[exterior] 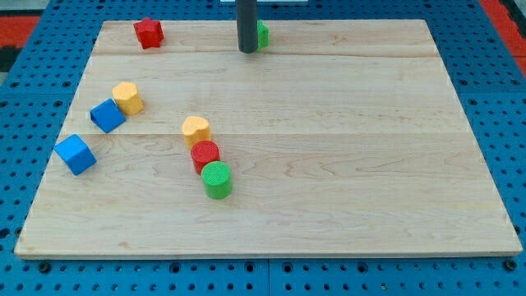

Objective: Move yellow hexagon at top right of the board

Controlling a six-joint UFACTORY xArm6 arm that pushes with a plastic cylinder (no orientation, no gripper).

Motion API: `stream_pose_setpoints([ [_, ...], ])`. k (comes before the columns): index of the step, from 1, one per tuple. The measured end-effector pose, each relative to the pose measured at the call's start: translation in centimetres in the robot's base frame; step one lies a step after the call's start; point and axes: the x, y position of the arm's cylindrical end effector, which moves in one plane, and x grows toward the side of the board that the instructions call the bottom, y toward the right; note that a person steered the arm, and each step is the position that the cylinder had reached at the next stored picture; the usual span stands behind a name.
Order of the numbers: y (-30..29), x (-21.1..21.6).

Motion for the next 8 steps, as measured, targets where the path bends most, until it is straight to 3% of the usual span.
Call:
stream_pose_setpoints([
  [1,0.0,0.8],
  [3,-10.4,7.4],
  [6,-24.7,8.0],
  [7,-23.3,14.1],
  [8,-17.9,12.4],
])
